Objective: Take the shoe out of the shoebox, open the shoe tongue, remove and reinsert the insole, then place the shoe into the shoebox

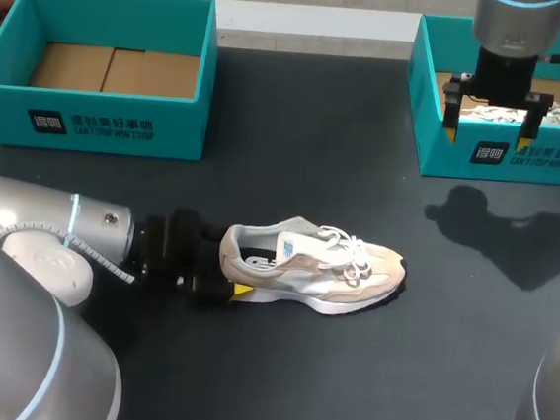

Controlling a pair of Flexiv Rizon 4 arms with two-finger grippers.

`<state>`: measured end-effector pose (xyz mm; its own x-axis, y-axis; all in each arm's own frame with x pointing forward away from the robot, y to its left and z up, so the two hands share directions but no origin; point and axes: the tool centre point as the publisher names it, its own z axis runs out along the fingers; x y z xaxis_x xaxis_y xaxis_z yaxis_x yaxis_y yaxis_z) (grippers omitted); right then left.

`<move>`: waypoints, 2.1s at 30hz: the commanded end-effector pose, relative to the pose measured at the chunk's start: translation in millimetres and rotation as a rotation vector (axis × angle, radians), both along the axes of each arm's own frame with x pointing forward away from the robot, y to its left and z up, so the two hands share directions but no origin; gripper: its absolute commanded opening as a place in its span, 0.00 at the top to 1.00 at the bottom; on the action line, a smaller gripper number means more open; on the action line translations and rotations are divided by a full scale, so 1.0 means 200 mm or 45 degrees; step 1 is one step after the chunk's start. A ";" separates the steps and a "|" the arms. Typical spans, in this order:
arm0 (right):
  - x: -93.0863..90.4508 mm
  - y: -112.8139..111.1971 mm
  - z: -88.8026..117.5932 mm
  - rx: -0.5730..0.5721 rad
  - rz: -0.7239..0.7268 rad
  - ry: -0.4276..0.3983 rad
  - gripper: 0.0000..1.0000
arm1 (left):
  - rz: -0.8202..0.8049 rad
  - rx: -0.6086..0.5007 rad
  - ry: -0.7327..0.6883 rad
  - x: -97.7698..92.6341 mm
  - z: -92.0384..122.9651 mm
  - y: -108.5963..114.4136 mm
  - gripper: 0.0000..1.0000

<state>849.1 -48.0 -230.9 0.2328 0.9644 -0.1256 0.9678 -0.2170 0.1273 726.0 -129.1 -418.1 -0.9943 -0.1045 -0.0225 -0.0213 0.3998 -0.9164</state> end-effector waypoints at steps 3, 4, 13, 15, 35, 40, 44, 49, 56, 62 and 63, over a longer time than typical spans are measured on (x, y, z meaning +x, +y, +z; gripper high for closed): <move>-0.22 0.30 -0.02 -0.053 -0.011 -0.059 0.00 | 0.003 0.001 -0.001 -0.01 -0.02 -0.01 1.00; -0.24 0.33 -0.01 -0.067 -0.009 -0.056 0.00 | 0.003 0.001 -0.001 -0.01 -0.02 -0.01 1.00; -0.47 0.76 -0.04 -0.116 0.004 -0.036 0.00 | 0.003 0.001 -0.001 -0.01 -0.02 -0.01 1.00; -0.50 0.85 -0.07 -0.137 0.025 -0.005 0.00 | 0.003 0.001 -0.001 -0.01 -0.02 -0.01 1.00; -0.64 1.21 -0.27 -0.099 0.111 0.118 0.00 | 0.003 0.001 -0.001 -0.01 -0.02 -0.01 1.00; -0.64 1.21 -0.27 -0.099 0.111 0.118 0.00 | 0.003 0.001 -0.001 -0.01 -0.02 -0.01 1.00; -0.63 1.26 -0.31 -0.111 0.163 0.134 0.00 | 0.003 0.001 -0.001 -0.01 -0.02 -0.01 1.00; -0.65 1.30 -0.38 -0.109 0.167 0.149 0.00 | 0.003 0.001 -0.001 -0.01 -0.02 -0.01 1.00; -0.67 1.33 -0.51 -0.120 0.131 0.141 0.00 | 0.003 0.001 -0.001 -0.01 -0.02 -0.01 1.00; -0.66 1.30 -0.55 -0.170 0.121 0.122 0.00 | 0.003 0.001 -0.001 -0.01 -0.02 -0.01 1.00; -0.66 1.29 -0.55 -0.189 0.131 0.120 0.00 | 0.003 0.001 -0.001 -0.01 -0.02 -0.01 1.00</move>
<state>726.9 202.6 -339.1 0.0794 0.9617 -0.2623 0.9968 -0.0752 0.0260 726.1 -129.2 -418.1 -0.9943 -0.1045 -0.0224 -0.0214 0.3997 -0.9164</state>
